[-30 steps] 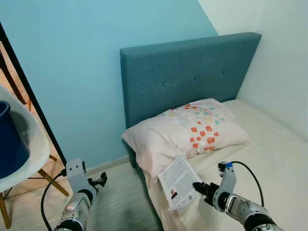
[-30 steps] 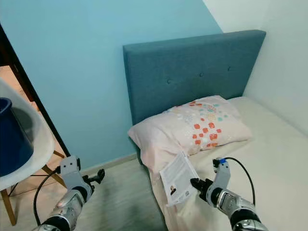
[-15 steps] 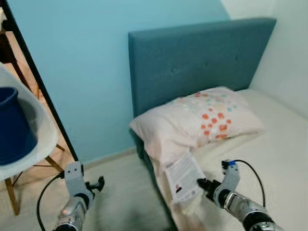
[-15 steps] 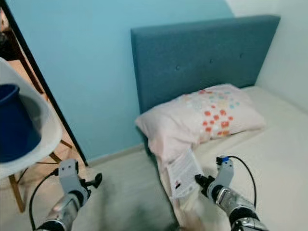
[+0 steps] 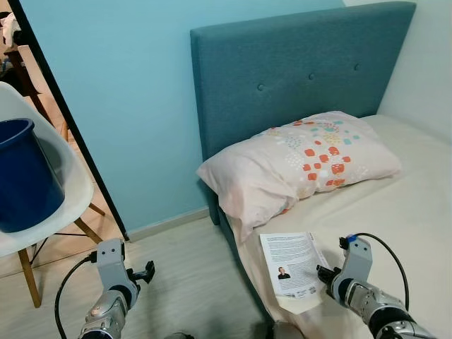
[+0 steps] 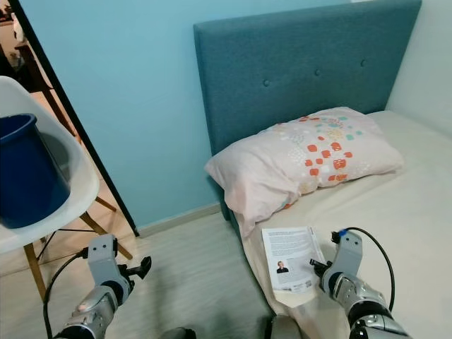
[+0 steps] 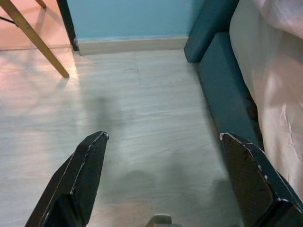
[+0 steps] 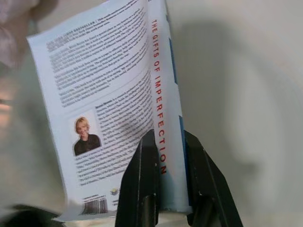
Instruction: Clean up the room
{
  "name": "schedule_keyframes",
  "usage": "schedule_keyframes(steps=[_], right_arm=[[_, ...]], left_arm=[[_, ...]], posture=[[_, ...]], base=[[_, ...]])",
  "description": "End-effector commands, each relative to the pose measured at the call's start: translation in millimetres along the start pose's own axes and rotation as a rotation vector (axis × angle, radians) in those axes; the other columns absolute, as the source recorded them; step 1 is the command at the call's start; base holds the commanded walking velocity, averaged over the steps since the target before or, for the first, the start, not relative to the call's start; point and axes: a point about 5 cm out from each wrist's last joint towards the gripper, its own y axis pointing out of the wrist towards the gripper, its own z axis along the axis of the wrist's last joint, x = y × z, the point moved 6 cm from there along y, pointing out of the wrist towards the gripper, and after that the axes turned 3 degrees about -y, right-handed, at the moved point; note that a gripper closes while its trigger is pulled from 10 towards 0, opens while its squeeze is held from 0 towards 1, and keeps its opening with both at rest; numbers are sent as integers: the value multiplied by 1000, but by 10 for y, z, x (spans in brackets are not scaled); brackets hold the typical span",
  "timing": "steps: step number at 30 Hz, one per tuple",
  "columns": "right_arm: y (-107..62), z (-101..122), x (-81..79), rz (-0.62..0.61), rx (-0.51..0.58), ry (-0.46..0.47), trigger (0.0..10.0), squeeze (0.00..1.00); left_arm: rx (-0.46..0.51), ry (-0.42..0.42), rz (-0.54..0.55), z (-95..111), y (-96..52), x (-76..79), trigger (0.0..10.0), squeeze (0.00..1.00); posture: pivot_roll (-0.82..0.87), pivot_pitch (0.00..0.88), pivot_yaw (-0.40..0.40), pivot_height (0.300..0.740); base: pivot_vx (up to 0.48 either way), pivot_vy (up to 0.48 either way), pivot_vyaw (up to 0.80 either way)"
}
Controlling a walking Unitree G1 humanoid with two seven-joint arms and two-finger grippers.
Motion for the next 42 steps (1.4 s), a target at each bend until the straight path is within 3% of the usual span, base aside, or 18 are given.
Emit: schedule_keyframes(steps=[1,3,5,9,12,20,21,27,28,32,39,40,41,42], right_arm=[[-10,17,102,-58,-1,-73,10000,0],[-21,225,117,-73,48,-189,10000,0],[-29,314,121,-77,70,-225,10000,0],[-39,387,131,-81,87,-241,10000,0],[-77,592,166,-80,143,-246,10000,0],[-68,570,109,-43,141,-291,10000,0],[-67,568,109,-45,143,-308,10000,1000],[-77,602,145,-71,156,-334,10000,1000],[-102,671,230,-126,173,-381,10000,1000],[-126,729,291,-162,188,-408,10000,1000],[-207,891,466,-270,232,-498,10000,886],[-225,917,503,-294,240,-513,10000,729],[-242,941,536,-314,250,-506,10000,502],[-242,941,536,-314,250,-506,10000,502]], left_arm=[[-3,32,-1,28,-3,-43,10000,0],[-4,40,-4,22,-12,-57,10000,0],[-5,44,-5,19,-18,-67,10000,0],[-5,47,-4,16,-22,-77,10000,0],[-4,51,3,12,-38,-115,10000,0],[-10,68,-8,-26,-50,-87,10000,0],[-9,72,-12,-22,-48,-81,10000,0],[-7,75,-15,-3,-40,-76,10000,0],[-6,78,-16,12,-35,-77,10000,0],[-6,76,-16,12,-35,-77,10000,0],[-9,68,-27,-13,-29,-23,10000,0],[-10,67,-30,-15,-25,-5,10000,0],[-9,65,-33,-14,-18,16,10000,0],[-9,65,-33,-14,-18,16,10000,0]], posture=[[-6,54,39,621],[3,62,39,621],[7,67,37,621],[9,69,37,621],[17,79,33,621],[21,86,37,621],[21,87,39,621],[20,87,41,621],[16,87,43,621],[13,85,43,621],[3,61,34,621],[-1,52,34,621],[-5,39,32,621],[-5,39,32,621]], base=[[0,0,0],[0,0,0],[0,0,0],[0,0,0],[0,0,0],[0,0,0],[0,0,0],[0,0,0],[0,0,0],[0,0,0],[0,0,0],[0,0,0],[0,0,0],[0,0,0]])
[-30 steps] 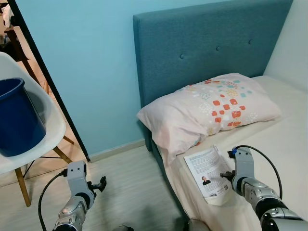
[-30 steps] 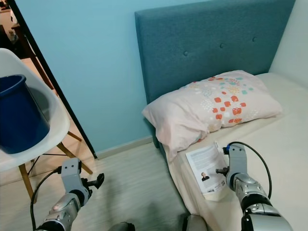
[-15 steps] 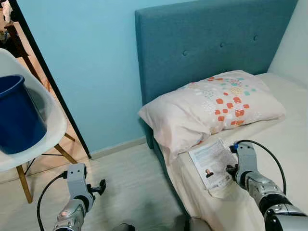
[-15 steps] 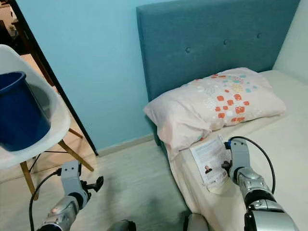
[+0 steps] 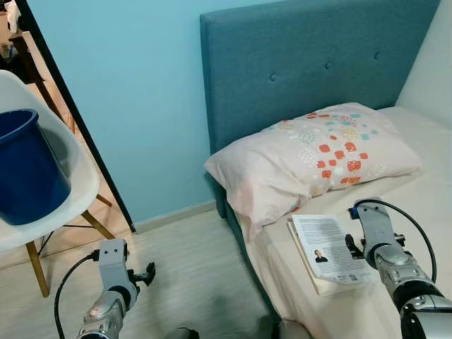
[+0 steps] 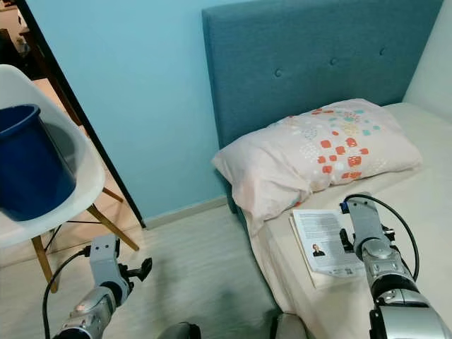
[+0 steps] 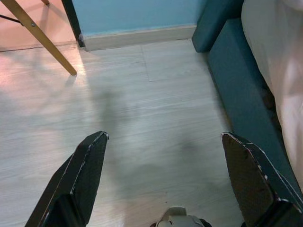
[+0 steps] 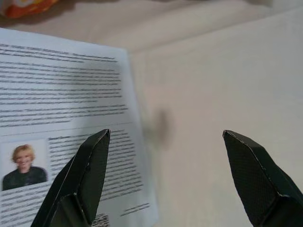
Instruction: Clean up the room
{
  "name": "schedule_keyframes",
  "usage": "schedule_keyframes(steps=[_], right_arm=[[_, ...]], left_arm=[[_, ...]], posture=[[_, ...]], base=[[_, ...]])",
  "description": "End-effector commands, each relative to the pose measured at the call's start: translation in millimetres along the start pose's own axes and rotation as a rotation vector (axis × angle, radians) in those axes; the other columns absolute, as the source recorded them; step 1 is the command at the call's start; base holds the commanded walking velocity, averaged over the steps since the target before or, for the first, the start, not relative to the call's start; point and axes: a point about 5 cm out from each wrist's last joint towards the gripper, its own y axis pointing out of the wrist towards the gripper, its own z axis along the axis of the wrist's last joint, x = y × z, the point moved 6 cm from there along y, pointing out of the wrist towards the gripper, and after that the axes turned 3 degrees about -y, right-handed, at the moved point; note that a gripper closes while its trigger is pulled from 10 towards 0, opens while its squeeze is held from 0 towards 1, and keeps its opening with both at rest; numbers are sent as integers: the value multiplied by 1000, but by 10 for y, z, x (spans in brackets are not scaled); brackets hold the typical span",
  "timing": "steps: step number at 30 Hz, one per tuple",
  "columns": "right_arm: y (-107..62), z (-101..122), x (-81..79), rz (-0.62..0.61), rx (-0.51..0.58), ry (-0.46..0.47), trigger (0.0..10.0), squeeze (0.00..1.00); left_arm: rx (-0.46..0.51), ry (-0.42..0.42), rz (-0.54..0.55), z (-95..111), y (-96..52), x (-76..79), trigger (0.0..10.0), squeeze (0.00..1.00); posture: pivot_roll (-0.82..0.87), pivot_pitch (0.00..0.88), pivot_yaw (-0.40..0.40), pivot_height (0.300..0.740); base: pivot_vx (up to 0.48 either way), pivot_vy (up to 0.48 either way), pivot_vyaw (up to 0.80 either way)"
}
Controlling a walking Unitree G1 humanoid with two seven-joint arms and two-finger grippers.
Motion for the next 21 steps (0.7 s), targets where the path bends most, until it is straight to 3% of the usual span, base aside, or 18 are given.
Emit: schedule_keyframes(steps=[1,5,6,8,9,10,11,13,21], right_arm=[[1,51,13,0,27,24,10000,0],[-33,227,-396,202,136,276,10000,0],[-33,227,-396,202,136,276,10000,0],[-93,304,-696,319,191,353,10000,0],[-93,304,-696,319,191,353,10000,0],[-140,353,-864,382,224,386,10000,0],[-140,353,-864,382,224,386,10000,0],[-210,460,-1053,455,278,462,10000,0],[-355,879,-1207,600,435,485,10000,0]], left_arm=[[-2,-3,-6,11,17,36,10000,0],[-6,-27,11,24,45,61,10000,0],[-6,-27,11,24,45,61,10000,0],[-23,-35,30,-6,45,40,10000,0],[-23,-35,30,-6,45,40,10000,0],[-36,-36,43,-31,40,16,10000,0],[-36,-36,43,-31,40,16,10000,0],[-71,-48,78,-99,17,-66,10000,0],[-128,-50,139,-244,-54,-222,10000,0]], posture=[[-6,26,28,621],[-8,7,16,626],[-8,7,16,626],[-10,0,13,636],[-10,0,13,636],[-13,0,13,641],[-13,0,13,641],[-23,0,7,651],[-41,0,-9,676]], base=[[0,0,0],[0,0,0],[0,0,0],[0,0,0],[0,0,0],[0,0,0],[0,0,0],[0,0,0],[-89,0,0]])
